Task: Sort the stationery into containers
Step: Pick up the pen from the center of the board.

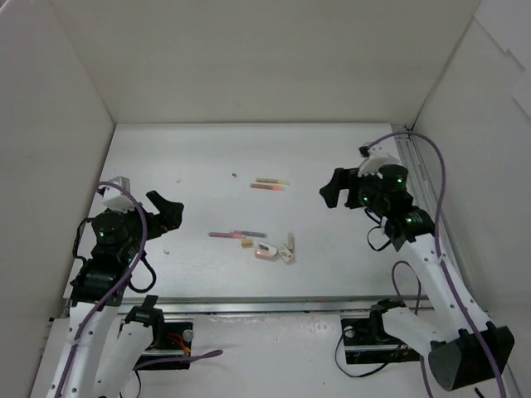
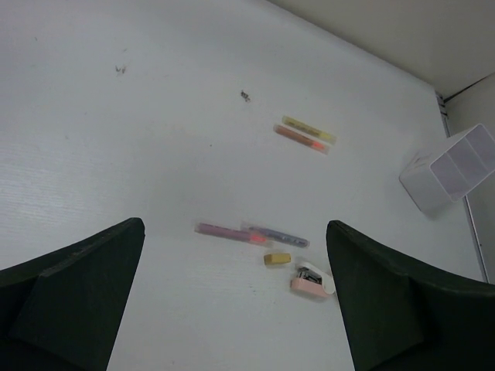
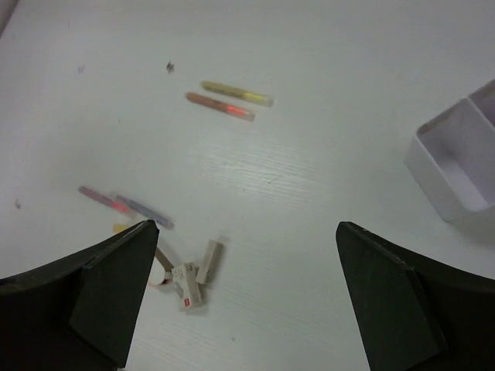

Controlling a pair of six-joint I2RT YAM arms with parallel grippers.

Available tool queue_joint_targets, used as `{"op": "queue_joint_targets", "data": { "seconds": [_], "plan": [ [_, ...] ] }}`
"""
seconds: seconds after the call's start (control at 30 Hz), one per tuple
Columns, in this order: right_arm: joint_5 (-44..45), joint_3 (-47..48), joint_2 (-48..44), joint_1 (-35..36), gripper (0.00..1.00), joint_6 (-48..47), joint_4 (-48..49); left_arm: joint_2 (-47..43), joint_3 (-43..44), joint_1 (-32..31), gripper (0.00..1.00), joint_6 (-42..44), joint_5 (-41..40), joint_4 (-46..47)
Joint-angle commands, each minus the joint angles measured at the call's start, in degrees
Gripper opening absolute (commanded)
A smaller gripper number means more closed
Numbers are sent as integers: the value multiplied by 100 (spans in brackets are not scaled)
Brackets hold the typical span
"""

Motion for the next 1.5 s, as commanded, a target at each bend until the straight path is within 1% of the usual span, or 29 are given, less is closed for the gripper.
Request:
{"op": "queue_joint_targets", "data": {
  "seconds": [0.0,0.03,0.07,0.1,0.13,0.17,0.2,0.23,0.27,0.3,0.33,0.47,0.5,0.53,0.6,0.63,0.73,0.77,0.8,0.87,0.9,0.93,0.97,1.03,1.13,1.17,1.27,1.37,1.47],
  "plan": [
    [186,549,881,825,98,-1145,-129,372,219,28,100,-153,-96,-87],
    [282,638,1067,1323,98,-1217,-181,407,201,28,100,-179,-122,-121],
    [570,760,1278,1607,98,-1531,-260,494,193,28,100,-196,-166,-174],
    [677,1014,1506,1827,98,-1848,-331,539,175,28,100,-214,-332,-227],
    [818,1156,1996,2282,98,-1981,-497,565,175,28,100,-258,-429,-280],
    [1010,1314,2244,2469,98,-2174,-551,635,166,28,100,-310,-509,-384],
    [1021,1585,2682,2636,98,-2263,-569,671,166,28,100,-354,-675,-438],
    [952,1683,2860,2908,98,-2334,-551,715,166,28,100,-390,-676,-490],
    [794,1902,3054,3032,98,-2439,-534,767,166,28,100,-460,-998,-595],
    [749,2026,3403,3277,98,-2449,-499,794,149,28,100,-504,-1089,-649],
    [749,2149,3555,3375,98,-2527,-464,829,166,28,100,-574,-1194,-771],
    [942,2712,4372,3937,98,-2834,-358,786,149,28,100,-916,-1634,-1070],
    [977,2956,4722,4026,98,-2888,-340,759,131,28,100,-1091,-1782,-1115],
    [1003,3081,4882,4201,98,-2949,-332,716,114,28,100,-1119,-1792,-1089],
    [1214,3344,5242,4307,98,-3002,-331,689,52,28,100,-1023,-1662,-1001],
    [1310,3372,5314,4299,98,-2994,-331,671,43,28,100,-1023,-1626,-931],
    [2126,3319,5385,4212,98,-2924,-139,724,-80,28,100,-1084,-1310,-730],
    [2277,3310,5385,4142,98,-2819,-68,767,-150,28,100,-1084,-1205,-676],
    [2243,3328,5376,3950,98,-2713,2,811,-168,28,100,-1084,-1038,-623],
    [2016,3389,5428,3729,98,-2477,108,1004,-212,28,100,-1084,-888,-500],
    [2014,3503,5516,3502,98,-2423,134,1083,-221,-24,100,-1067,-792,-474],
    [1806,3556,5551,3404,98,-2422,134,1258,-221,-25,100,-1075,-782,-456],
    [1638,3696,5604,3290,98,-2457,134,1321,-221,-155,100,-1102,-808,-447],
    [1462,3828,5797,3078,98,-2545,117,1531,-221,-253,100,-1154,-940,-438],
    [935,4013,6026,2806,98,-2659,91,1769,-185,-377,100,-1207,-1054,-421],
    [611,4100,6096,2735,98,-2642,90,1831,-133,-429,100,-1207,-1089,-421],
    [118,4381,6438,2463,98,-2502,38,2015,25,-491,100,-1172,-1133,-456],
    [-95,4645,6764,2313,98,-2501,-59,2095,104,-552,100,-1137,-1256,-473],
    [-78,4900,7027,2269,98,-2554,-76,2121,122,-605,100,-1120,-1300,-447]
  ]
}}
